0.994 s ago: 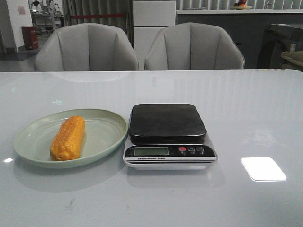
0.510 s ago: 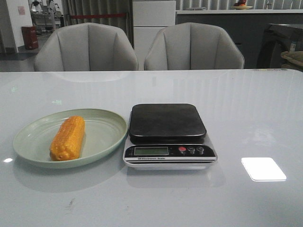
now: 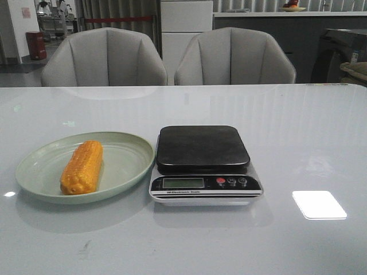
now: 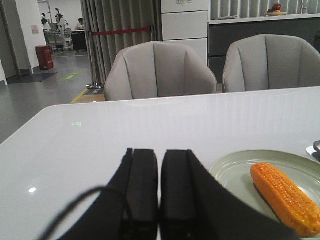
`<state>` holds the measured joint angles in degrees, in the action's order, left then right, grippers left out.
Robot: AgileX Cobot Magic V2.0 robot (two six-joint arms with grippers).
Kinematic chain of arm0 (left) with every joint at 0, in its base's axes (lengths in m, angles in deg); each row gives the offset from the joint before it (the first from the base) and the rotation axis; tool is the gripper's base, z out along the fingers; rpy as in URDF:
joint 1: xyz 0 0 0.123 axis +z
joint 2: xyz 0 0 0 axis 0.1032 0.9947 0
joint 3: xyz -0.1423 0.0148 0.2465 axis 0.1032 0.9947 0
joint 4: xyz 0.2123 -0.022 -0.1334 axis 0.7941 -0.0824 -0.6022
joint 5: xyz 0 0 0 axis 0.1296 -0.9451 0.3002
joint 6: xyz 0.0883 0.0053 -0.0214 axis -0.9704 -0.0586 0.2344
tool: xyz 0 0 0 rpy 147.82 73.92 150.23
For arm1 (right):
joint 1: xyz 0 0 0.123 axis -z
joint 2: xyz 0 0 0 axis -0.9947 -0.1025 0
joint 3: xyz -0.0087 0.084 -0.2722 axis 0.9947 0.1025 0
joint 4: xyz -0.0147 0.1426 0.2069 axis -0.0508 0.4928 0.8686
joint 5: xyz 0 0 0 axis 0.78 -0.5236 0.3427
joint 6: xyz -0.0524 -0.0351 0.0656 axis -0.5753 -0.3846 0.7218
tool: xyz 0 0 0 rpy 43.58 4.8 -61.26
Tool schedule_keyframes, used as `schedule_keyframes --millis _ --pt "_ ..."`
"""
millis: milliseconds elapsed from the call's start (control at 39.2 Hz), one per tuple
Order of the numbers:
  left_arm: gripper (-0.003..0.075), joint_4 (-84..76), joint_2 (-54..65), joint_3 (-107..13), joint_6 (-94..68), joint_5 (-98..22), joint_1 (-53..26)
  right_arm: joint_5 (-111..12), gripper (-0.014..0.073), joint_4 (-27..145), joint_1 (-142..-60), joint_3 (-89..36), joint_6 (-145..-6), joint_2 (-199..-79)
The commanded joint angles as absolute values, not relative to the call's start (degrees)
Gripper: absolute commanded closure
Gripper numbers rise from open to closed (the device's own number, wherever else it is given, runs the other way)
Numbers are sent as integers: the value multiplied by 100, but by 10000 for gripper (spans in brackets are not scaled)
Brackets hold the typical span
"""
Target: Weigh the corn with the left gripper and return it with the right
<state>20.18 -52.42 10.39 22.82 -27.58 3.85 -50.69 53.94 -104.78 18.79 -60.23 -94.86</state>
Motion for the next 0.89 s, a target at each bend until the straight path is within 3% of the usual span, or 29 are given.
schedule_keyframes --millis 0,280,586,866 --pt "596 2010 -5362 1224 2288 -2287 397 -5548 414 5401 -10463 1730 -6094 -9533" --pt "596 2010 -5362 1224 2288 -2287 397 -5585 414 5022 -10374 1767 -6007 -9533" --pt "596 2010 -5362 1224 2288 -2287 397 -5924 414 4577 -9288 2088 -5594 -9479" --pt "596 2010 -5362 1224 2288 -2287 397 -6278 414 4240 -9042 2887 -5590 -8612"
